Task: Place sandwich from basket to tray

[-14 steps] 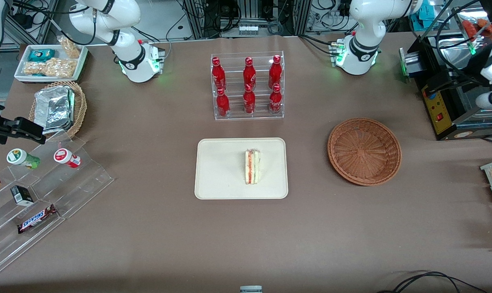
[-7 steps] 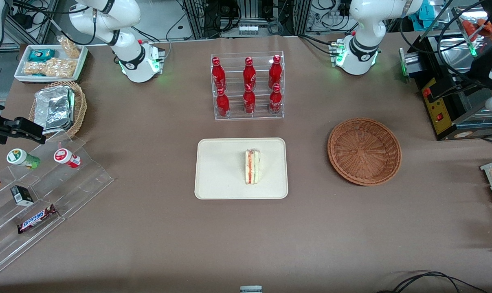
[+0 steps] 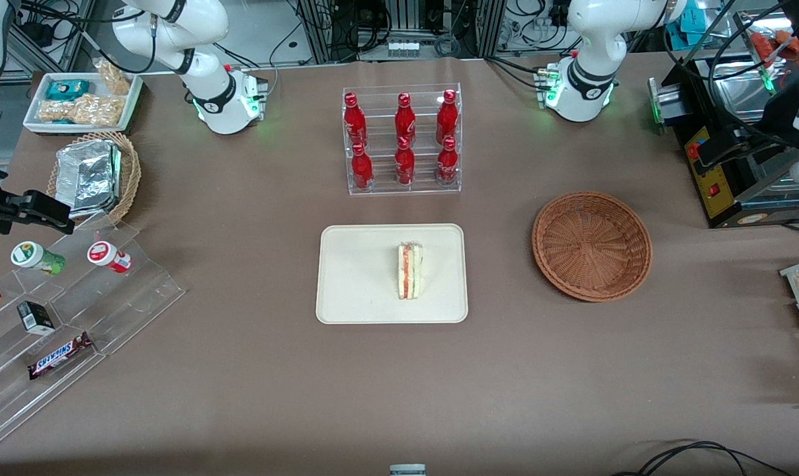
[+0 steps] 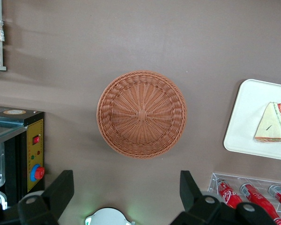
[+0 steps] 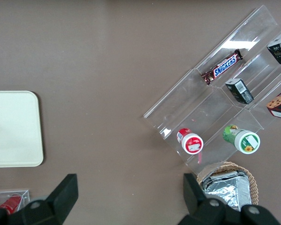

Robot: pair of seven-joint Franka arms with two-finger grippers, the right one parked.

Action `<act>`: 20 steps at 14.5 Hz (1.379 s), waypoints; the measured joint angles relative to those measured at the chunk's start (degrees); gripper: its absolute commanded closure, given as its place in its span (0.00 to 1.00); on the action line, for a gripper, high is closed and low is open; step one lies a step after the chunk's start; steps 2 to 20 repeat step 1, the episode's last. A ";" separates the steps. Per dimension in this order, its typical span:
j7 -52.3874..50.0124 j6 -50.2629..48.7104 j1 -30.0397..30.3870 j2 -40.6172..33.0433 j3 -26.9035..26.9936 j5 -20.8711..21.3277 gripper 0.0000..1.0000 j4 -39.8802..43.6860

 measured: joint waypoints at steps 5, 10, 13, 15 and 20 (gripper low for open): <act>0.00 0.21 0.00 0.00 -0.04 0.18 0.00 0.03; 0.00 0.21 0.00 0.00 -0.04 0.18 0.00 0.03; 0.00 0.21 0.00 0.00 -0.04 0.18 0.00 0.03; 0.00 0.21 0.00 0.00 -0.04 0.18 0.00 0.03; 0.00 0.21 0.00 0.00 -0.04 0.18 0.00 0.03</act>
